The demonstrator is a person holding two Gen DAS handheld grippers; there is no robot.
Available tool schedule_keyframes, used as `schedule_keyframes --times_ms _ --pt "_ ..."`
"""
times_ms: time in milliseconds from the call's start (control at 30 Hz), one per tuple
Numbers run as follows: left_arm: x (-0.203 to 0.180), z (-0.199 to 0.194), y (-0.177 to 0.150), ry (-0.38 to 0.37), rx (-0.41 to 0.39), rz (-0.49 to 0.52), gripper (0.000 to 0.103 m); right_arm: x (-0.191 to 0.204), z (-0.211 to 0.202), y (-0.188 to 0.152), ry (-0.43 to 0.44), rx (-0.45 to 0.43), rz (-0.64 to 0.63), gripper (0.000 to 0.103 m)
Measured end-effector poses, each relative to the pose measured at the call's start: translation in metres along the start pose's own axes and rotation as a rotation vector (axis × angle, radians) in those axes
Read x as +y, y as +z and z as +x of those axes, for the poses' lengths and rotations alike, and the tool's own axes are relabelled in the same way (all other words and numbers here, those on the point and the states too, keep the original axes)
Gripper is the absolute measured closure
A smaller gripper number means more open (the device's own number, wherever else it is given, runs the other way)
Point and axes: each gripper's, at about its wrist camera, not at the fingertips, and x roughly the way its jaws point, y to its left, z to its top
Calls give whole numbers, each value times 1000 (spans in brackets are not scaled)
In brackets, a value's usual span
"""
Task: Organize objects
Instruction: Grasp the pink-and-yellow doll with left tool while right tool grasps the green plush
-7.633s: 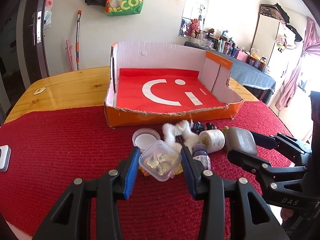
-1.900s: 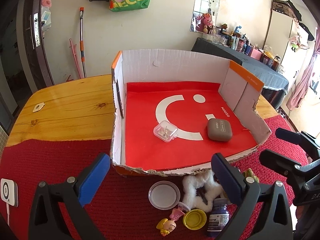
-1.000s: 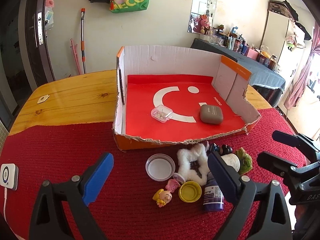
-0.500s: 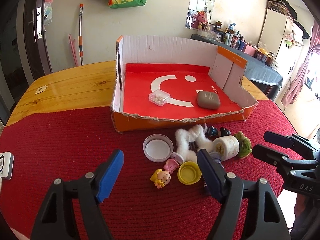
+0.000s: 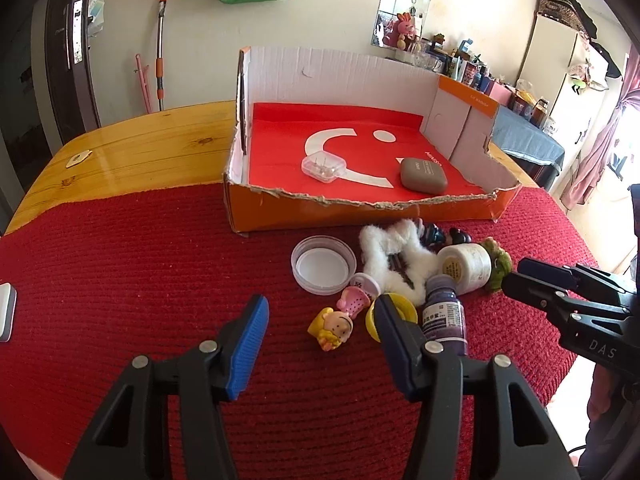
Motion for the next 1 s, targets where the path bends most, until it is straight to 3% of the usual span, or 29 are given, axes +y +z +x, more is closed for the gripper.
schedule_keyframes --times_ms 167,567,733,800,1000 --pt "2 4 -2 -10 14 -2 53 0 5 1 2 6 0 65" --pt "-3 13 -4 -7 22 22 54 -2 21 6 9 20 0 65" --pt "-5 16 -3 -14 19 28 64 -3 24 8 13 22 -2 68" --pt "-7 16 -3 -23 21 33 74 -2 26 8 17 26 -4 70" --pt "-10 13 -4 -43 17 35 80 -2 26 8 26 24 -8 78"
